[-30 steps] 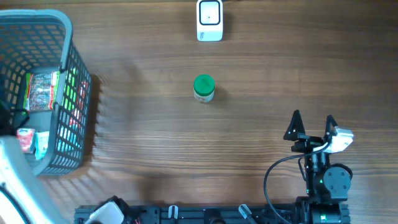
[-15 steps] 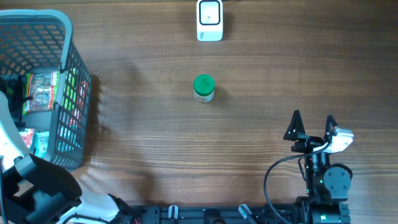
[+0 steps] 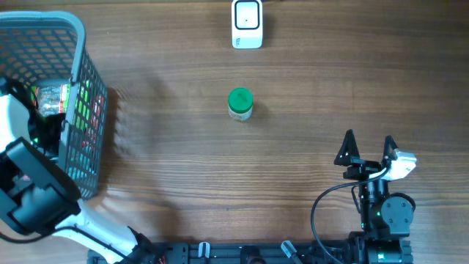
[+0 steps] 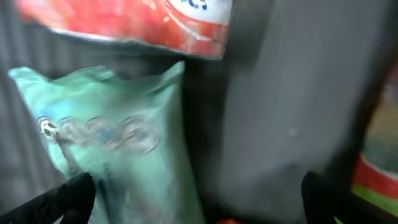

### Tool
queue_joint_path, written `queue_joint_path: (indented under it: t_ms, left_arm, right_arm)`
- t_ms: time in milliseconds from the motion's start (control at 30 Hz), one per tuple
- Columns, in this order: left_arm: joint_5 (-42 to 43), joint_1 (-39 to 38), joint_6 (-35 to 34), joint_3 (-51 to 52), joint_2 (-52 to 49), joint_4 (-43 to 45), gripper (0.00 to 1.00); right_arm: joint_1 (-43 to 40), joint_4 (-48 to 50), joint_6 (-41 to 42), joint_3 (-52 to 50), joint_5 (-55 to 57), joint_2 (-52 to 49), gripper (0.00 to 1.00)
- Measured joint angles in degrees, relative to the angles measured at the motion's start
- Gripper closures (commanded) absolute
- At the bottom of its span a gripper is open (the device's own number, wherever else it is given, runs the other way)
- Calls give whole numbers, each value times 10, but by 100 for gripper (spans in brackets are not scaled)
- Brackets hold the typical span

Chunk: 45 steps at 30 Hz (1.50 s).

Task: Scan the item barcode
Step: 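Reach into the basket and grasp the light-blue wipes pack with the left gripper, then move the wipes pack past the scanner and place it on the table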

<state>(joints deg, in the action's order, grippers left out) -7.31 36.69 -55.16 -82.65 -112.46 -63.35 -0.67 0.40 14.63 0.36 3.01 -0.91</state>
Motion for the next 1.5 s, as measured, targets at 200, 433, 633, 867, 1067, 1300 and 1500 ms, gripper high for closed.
queue_joint_path:
  t_ms: [200,433,633,867,1067,1300,1500]
  left_arm:
    - [-15,-2,-2,0,-10,-37,96]
    - [-16,-3,-2,-10,1,-70,96]
    - [8,-3,-2,-57,173,-65,96]
    - [103,-14,-3,-68,412,-14,96]
    - [134,-179,-3,-68,467,35,96]
    - [58,-491,6,-70,370,45,96]
    - [-75,-641,-42,-70,166,-32,96]
  right_arm:
    - [0,0,0,0,0,0,0]
    - [0,0,0,0,0,0,0]
    - [0,0,0,0,0,0,0]
    - [0,0,0,0,0,0,0]
    - [0,0,0,0,0,0,0]
    - [0,0,0,0,0,0,0]
    - [0,0,0,0,0,0,0]
